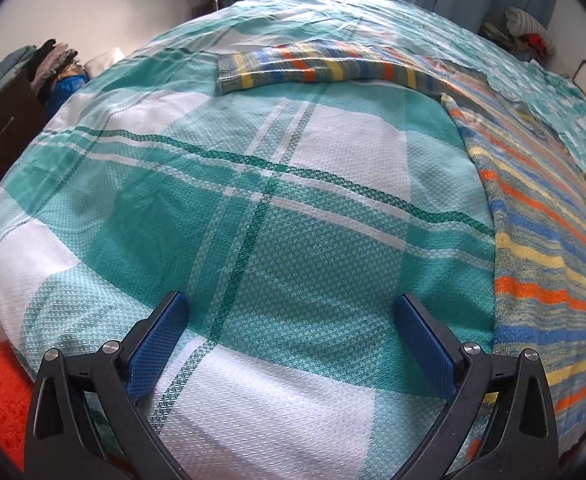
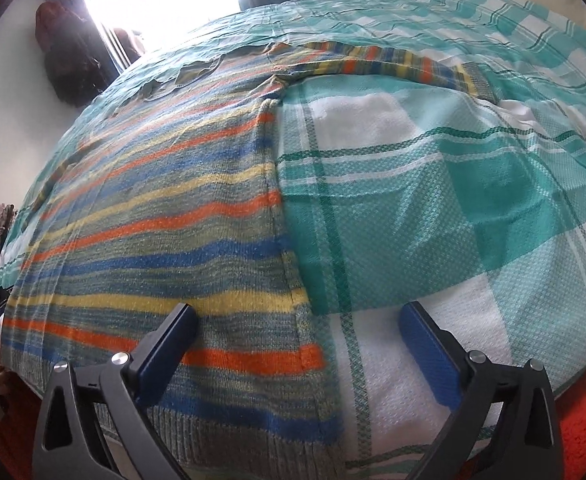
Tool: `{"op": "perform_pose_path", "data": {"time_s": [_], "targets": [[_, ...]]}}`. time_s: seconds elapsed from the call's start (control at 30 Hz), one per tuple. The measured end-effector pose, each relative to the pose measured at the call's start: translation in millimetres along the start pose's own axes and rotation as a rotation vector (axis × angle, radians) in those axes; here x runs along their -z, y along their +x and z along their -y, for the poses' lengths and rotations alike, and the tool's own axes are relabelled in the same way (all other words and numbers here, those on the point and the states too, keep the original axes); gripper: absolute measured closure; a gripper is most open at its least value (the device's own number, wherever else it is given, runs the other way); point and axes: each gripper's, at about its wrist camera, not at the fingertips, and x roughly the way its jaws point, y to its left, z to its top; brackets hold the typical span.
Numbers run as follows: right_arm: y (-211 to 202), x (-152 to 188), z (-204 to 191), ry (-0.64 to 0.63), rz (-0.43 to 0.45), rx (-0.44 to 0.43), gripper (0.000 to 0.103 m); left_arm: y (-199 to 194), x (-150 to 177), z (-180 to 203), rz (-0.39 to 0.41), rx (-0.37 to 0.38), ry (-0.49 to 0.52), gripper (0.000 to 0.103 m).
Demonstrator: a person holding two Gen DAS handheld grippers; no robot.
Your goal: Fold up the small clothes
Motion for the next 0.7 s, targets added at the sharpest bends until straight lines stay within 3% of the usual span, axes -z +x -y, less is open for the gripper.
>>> {"op": "perform_pose_path", "data": {"time_s": [0.27, 0.7], "targets": [[-0.7, 0.3, 1.0, 0.017, 0.000, 0.002, 0.001, -4.3, 1.0, -3.8, -0.022, 0.042, -0.004, 0.001], [1.0, 0.9, 1.1, 0.015, -0.002, 0.001, 0.000, -4.5, 4.7, 0.4, -0.007, 0.017, 0.011, 0.000]]}}
